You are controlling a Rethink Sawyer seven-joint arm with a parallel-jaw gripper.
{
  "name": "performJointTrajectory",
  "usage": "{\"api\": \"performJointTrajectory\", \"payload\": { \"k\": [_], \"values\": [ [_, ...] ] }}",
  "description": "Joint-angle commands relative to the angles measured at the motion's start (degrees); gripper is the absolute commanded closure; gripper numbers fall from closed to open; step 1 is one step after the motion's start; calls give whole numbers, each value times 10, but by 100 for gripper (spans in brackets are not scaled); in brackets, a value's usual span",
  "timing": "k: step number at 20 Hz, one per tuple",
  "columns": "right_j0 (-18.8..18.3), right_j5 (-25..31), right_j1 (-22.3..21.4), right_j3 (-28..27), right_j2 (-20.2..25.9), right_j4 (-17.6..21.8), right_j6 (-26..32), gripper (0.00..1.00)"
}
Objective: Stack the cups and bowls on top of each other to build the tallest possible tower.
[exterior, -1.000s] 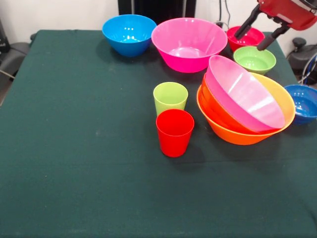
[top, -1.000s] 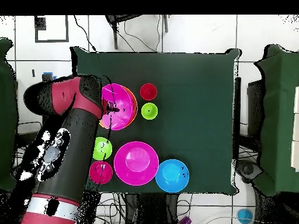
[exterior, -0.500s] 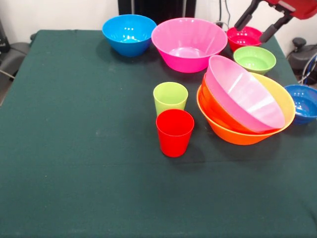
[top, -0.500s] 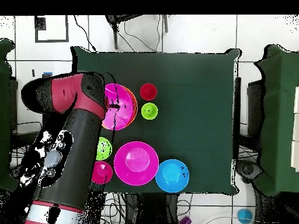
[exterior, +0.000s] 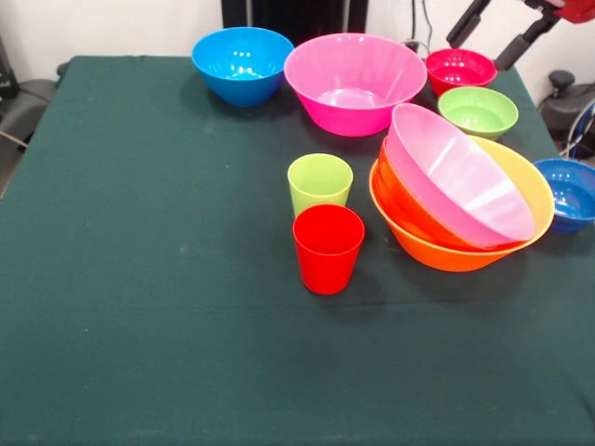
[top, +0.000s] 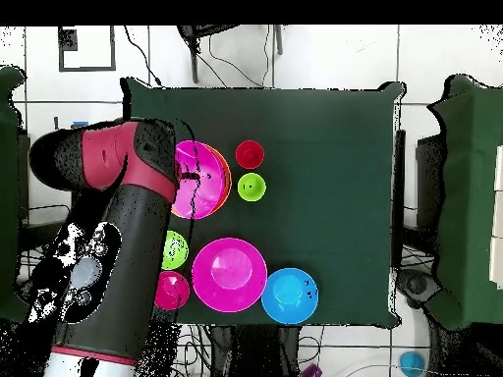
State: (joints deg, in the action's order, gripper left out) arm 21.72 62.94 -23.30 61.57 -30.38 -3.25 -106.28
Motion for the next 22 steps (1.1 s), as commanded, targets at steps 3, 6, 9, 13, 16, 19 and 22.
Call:
{"api": "performJointTrajectory", "payload": {
  "k": [3, 6, 9, 13, 16, 19, 22],
  "values": [
    [-16, -1, 17, 33, 83, 6, -25, 0],
    [-20, -10, 15, 36, 85, 4, -24, 0],
    [-20, -18, 17, 37, 86, 6, -25, 0],
    [-21, -20, 23, 28, 87, 6, -29, 0],
    [-21, -24, 24, 29, 86, 8, -29, 0],
    [-22, -29, 21, 35, 86, 11, -25, 0],
    [-22, -28, 15, 41, 84, 12, -21, 0]
  ]
}}
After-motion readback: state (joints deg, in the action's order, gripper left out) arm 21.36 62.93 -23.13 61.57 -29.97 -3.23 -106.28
